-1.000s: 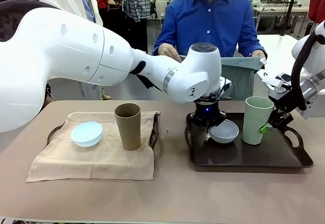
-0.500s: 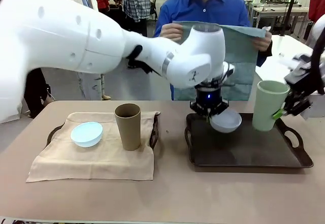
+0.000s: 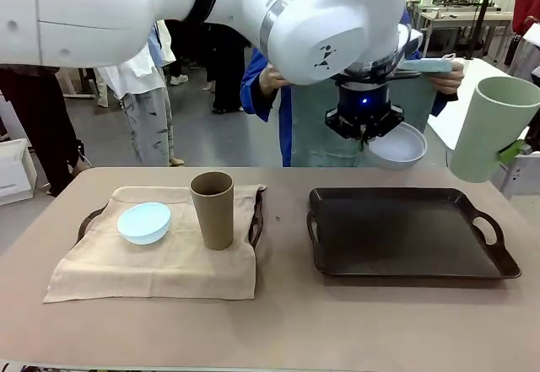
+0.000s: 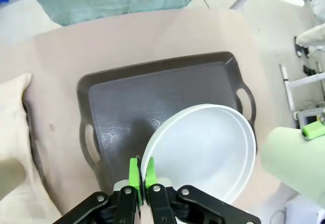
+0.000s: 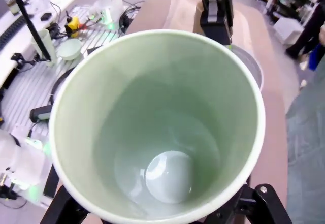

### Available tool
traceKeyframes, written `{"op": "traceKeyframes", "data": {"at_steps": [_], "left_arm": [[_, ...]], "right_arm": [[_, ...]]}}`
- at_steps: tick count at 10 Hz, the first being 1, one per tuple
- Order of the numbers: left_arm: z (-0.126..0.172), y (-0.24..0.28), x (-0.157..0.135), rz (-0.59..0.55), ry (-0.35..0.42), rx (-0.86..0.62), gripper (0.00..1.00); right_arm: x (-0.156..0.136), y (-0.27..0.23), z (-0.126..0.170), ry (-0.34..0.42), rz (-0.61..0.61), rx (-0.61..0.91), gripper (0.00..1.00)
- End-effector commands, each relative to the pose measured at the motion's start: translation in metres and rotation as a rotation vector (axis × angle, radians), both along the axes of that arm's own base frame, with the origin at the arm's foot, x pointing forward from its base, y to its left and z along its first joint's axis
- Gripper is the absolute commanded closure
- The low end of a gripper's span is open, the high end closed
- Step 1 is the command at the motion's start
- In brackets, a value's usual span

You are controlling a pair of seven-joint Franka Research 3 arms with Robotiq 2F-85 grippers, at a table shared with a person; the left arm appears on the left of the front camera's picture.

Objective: Set up a tray with a mat and arrange the tableware.
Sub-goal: Pick up the Picnic Bowl and Reusable plastic cup from the Handle tray in front of the human's position and hold them in the air.

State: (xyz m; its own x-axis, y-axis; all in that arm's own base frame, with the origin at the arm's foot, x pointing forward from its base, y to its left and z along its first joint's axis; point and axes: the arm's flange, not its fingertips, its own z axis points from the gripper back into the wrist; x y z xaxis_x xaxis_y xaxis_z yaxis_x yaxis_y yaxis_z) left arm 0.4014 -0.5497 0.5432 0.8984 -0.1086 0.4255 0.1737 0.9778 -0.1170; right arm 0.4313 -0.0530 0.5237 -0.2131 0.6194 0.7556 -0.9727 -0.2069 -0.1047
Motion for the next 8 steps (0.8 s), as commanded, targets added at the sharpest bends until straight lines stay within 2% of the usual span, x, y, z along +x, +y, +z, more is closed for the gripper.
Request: {"op": "traceKeyframes", "data": {"at_steps": [1, 2, 3, 4, 8], "left_arm": [[0.001, 0.0, -0.013, 0.041, -0.016, 0.027, 1.0], [0.004, 0.004, -0.016, 0.069, -0.017, 0.041, 1.0], [0.001, 0.015, -0.013, 0.106, 0.004, 0.058, 1.0], [0.007, -0.002, -0.014, 0.013, -0.005, 0.019, 1.0], [0.007, -0.002, -0.014, 0.013, -0.005, 0.019, 1.0]], "right_arm": [[-0.025, 0.004, 0.014, -0.021, -0.02, -0.012, 1.0], [-0.026, 0.002, 0.017, -0.023, -0.041, -0.007, 1.0], [-0.011, 0.0, 0.011, -0.025, -0.005, 0.0, 1.0], [-0.011, 0.0, 0.011, -0.025, -0.005, 0.0, 1.0], [-0.011, 0.0, 0.011, -0.025, -0.005, 0.0, 1.0]]}}
